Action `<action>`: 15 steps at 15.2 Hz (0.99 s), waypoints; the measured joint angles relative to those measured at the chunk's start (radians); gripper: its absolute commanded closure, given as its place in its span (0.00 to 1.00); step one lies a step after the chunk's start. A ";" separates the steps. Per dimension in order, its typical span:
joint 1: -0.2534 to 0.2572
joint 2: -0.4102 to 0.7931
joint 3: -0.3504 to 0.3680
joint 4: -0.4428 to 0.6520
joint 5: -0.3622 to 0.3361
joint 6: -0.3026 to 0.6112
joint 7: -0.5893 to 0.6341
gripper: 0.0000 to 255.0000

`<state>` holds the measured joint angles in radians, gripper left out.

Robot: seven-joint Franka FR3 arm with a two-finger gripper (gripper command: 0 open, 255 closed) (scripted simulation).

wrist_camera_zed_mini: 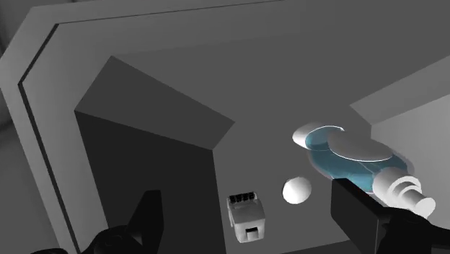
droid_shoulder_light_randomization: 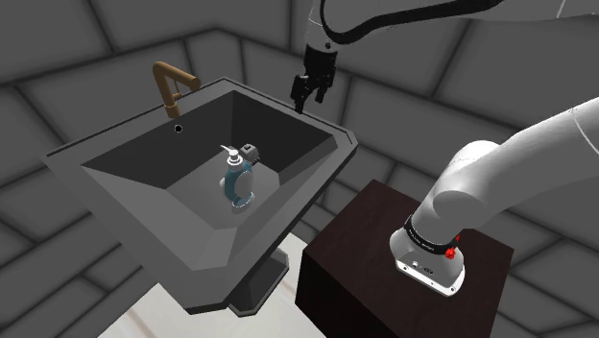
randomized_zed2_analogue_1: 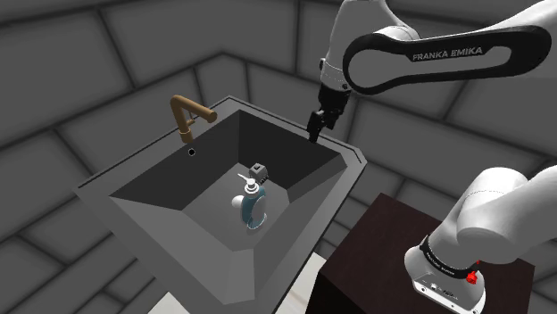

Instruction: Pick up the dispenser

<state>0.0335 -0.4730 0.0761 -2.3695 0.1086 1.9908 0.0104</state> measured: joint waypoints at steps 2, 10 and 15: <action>0.001 0.077 0.008 0.018 0.000 0.058 0.003 0.00; 0.008 0.370 0.039 0.106 -0.015 0.257 0.027 0.00; 0.015 0.556 0.048 0.199 -0.039 0.346 0.045 0.00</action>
<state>0.0486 0.0827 0.1236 -2.1703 0.0696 2.3370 0.0554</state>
